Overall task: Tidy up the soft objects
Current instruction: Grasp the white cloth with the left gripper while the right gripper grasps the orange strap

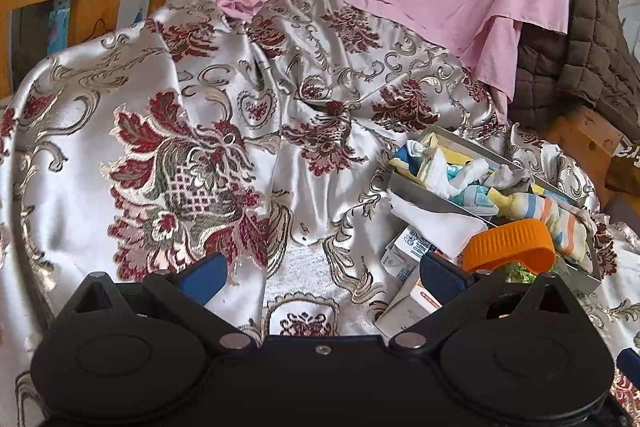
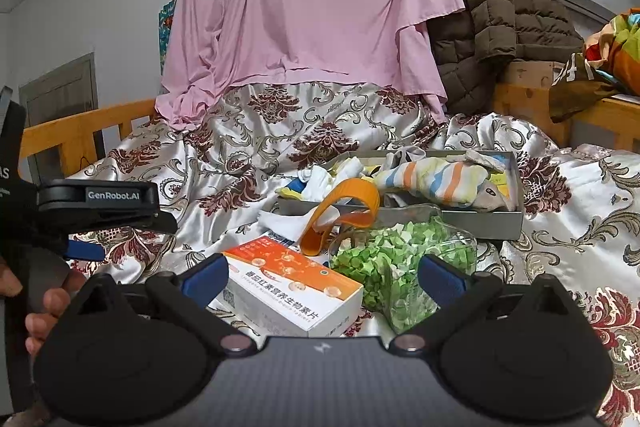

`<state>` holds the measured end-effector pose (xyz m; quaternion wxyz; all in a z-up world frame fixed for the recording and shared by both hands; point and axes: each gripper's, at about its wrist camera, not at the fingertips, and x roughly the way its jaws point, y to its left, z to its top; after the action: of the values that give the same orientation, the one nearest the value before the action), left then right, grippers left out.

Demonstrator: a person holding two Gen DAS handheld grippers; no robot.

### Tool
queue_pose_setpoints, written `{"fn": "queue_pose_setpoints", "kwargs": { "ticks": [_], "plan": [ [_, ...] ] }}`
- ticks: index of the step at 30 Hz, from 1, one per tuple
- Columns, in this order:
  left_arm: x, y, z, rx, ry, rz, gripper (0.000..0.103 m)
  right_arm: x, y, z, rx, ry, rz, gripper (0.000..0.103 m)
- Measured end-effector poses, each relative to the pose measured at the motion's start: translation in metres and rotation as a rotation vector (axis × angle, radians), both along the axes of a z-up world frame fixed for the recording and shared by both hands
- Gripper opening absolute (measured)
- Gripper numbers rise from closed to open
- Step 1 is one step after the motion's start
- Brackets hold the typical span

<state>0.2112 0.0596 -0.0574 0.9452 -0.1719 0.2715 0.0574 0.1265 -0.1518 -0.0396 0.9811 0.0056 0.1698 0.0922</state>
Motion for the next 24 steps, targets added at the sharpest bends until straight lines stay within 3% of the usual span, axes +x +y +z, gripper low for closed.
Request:
{"fn": "queue_pose_setpoints", "kwargs": {
  "ticks": [6,13,24],
  "plan": [
    [0.009,-0.004,-0.004,0.01,-0.028,-0.071,0.102,0.003,0.0,-0.005,-0.027,-0.008,-0.02,0.103],
    [0.043,-0.016,0.003,0.02,-0.082,-0.227,0.102,0.009,-0.01,-0.004,-0.018,0.019,-0.064,0.103],
    [0.11,-0.002,-0.016,-0.172,-0.049,-0.264,0.102,0.047,-0.002,0.01,-0.097,0.013,-0.072,0.103]
  ]
}}
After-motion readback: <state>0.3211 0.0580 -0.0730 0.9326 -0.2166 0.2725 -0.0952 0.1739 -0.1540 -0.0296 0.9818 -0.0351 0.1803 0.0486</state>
